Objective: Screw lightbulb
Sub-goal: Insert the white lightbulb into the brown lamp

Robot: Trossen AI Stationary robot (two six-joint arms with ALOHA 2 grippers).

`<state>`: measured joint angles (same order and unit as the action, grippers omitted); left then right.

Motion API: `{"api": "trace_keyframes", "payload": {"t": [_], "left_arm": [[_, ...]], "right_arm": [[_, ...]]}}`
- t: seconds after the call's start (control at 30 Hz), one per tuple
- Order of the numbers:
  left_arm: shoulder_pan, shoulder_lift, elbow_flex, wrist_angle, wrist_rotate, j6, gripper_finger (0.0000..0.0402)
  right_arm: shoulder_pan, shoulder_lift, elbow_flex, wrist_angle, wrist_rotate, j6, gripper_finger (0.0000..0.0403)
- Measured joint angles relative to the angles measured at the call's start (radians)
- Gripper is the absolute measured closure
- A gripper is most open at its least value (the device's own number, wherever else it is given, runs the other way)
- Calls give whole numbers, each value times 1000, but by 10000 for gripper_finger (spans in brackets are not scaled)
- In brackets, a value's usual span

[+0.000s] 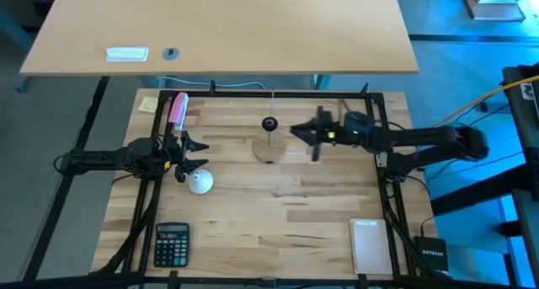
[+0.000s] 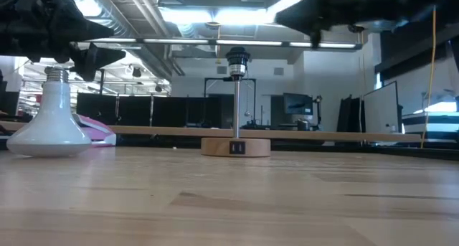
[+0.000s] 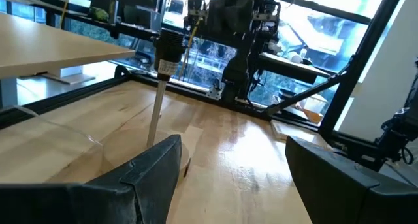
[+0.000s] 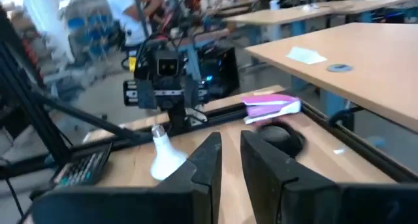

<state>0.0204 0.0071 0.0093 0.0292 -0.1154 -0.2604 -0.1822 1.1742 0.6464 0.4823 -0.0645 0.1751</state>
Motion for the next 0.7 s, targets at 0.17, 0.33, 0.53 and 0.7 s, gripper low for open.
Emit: {"api": "trace_keyframes", "payload": {"t": [0.17,0.33,0.53,0.7], "left_arm": [[0,0,0,0,0,8,137],[0,0,0,0,0,25,137],[0,0,0,-1,0,26,137],[0,0,0,2,0,32,137]], "right_arm": [[26,196,176,-73,-7,-77,340],[83,348,315,-129,-6,-157,334],[145,504,448,-143,1,-184,276],[186,644,542,-136,1,-184,217]]}}
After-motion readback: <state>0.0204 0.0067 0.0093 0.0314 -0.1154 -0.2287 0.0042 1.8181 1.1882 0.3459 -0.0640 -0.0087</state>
